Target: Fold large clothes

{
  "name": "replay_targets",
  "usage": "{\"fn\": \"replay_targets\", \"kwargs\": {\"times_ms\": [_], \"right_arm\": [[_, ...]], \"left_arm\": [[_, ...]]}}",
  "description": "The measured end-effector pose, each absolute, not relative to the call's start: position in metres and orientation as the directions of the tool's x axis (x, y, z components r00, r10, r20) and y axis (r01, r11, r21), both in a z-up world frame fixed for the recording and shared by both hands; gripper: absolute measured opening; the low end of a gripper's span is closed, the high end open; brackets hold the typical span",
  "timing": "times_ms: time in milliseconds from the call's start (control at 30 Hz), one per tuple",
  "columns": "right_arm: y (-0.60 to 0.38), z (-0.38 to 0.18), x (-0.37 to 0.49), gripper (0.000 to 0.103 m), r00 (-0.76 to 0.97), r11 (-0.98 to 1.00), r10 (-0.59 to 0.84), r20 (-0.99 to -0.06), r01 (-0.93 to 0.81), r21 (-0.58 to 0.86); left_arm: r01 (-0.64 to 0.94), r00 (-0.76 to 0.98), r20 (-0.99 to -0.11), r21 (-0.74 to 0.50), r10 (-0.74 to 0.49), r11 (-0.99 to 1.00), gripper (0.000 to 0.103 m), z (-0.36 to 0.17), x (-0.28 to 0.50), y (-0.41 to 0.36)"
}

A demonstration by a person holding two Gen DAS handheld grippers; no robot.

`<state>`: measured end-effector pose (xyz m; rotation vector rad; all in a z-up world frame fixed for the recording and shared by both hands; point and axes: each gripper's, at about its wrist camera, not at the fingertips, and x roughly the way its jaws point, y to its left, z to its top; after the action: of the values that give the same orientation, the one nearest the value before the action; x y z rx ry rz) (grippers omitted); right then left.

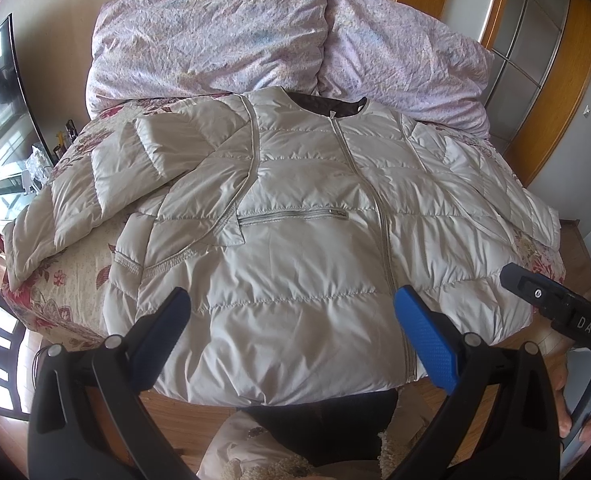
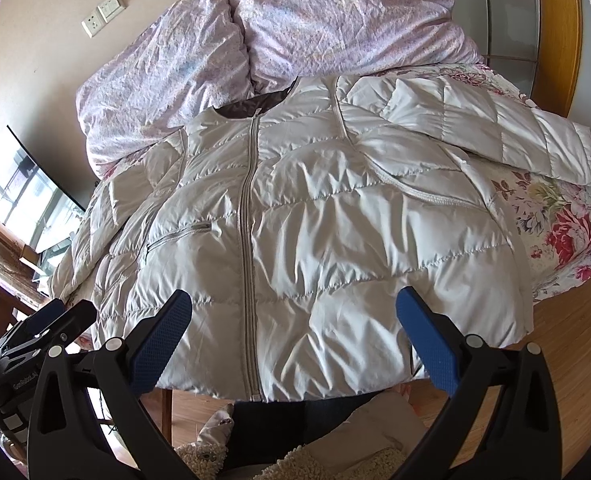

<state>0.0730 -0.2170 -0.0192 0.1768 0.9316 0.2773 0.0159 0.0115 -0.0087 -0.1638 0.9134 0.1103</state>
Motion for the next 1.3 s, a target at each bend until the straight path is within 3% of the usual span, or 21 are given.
{"fn": "replay_targets", "kwargs": {"times_ms": [100, 267, 467, 600, 633, 700, 767, 967, 1133, 1233, 1267, 1300], "right_arm": [[-0.222, -0.022, 0.08, 0.102, 0.603, 0.955, 0.291, -0.742, -0.136, 0.264], [-0.247, -0.041, 0.103, 0.102, 0.616, 0.907, 0.392, -0.684, -0.132, 0.401], [-0.322, -0.067, 0.147, 0.102, 0.622, 0.844, 0.359, -0.696, 0.104, 0.527], [-0.393, -0.075, 0.165, 0.101, 0.696, 0.772, 0.235, -0.679, 0.29, 0.565], [-0.413, -0.078, 0.168, 0.098, 0.709, 0.745, 0.198, -0.676, 0.34, 0.574], [-0.455, -0.086, 0.173, 0.077, 0.726, 0.675, 0.13, -0.675, 0.434, 0.597], [-0.497, -0.099, 0.178, 0.071, 0.734, 0.563, 0.089, -0.674, 0.521, 0.642], [-0.56, -0.122, 0.194, 0.068, 0.753, 0.402, 0.049, -0.656, 0.586, 0.703], [-0.583, -0.137, 0.211, 0.054, 0.789, 0.333, 0.057, -0.612, 0.562, 0.757], [-0.588, -0.142, 0.221, 0.031, 0.786, 0.334, 0.032, -0.617, 0.574, 0.748], [-0.589, -0.143, 0.222, 0.018, 0.776, 0.335, 0.025, -0.63, 0.588, 0.736], [-0.589, -0.144, 0.219, 0.014, 0.775, 0.338, 0.021, -0.632, 0.589, 0.734]], "left_arm": [[-0.178, 0.598, -0.8, -0.083, 0.041, 0.981, 0.101, -0.013, 0.023, 0.013], [-0.175, 0.573, -0.819, -0.08, 0.036, 0.981, 0.101, -0.024, 0.038, 0.018], [-0.14, 0.536, -0.844, -0.134, -0.038, 0.981, 0.101, -0.043, 0.06, 0.026], [-0.09, 0.517, -0.85, -0.177, -0.106, 0.98, 0.101, -0.054, 0.075, 0.024], [-0.074, 0.506, -0.853, -0.189, -0.126, 0.979, 0.101, -0.058, 0.079, 0.023], [-0.05, 0.486, -0.86, -0.206, -0.157, 0.977, 0.101, -0.065, 0.087, 0.021], [-0.032, 0.461, -0.869, -0.215, -0.176, 0.976, 0.101, -0.073, 0.094, 0.019], [-0.012, 0.464, -0.856, -0.264, -0.228, 0.964, 0.101, -0.084, 0.109, 0.019], [-0.008, 0.534, -0.819, -0.252, -0.209, 0.968, 0.101, -0.079, 0.11, 0.023], [0.004, 0.578, -0.795, -0.221, -0.182, 0.975, 0.101, -0.074, 0.107, 0.023], [0.0, 0.593, -0.788, -0.208, -0.167, 0.978, 0.101, -0.073, 0.107, 0.024], [-0.004, 0.608, -0.779, -0.199, -0.155, 0.98, 0.101, -0.072, 0.105, 0.026]]}}
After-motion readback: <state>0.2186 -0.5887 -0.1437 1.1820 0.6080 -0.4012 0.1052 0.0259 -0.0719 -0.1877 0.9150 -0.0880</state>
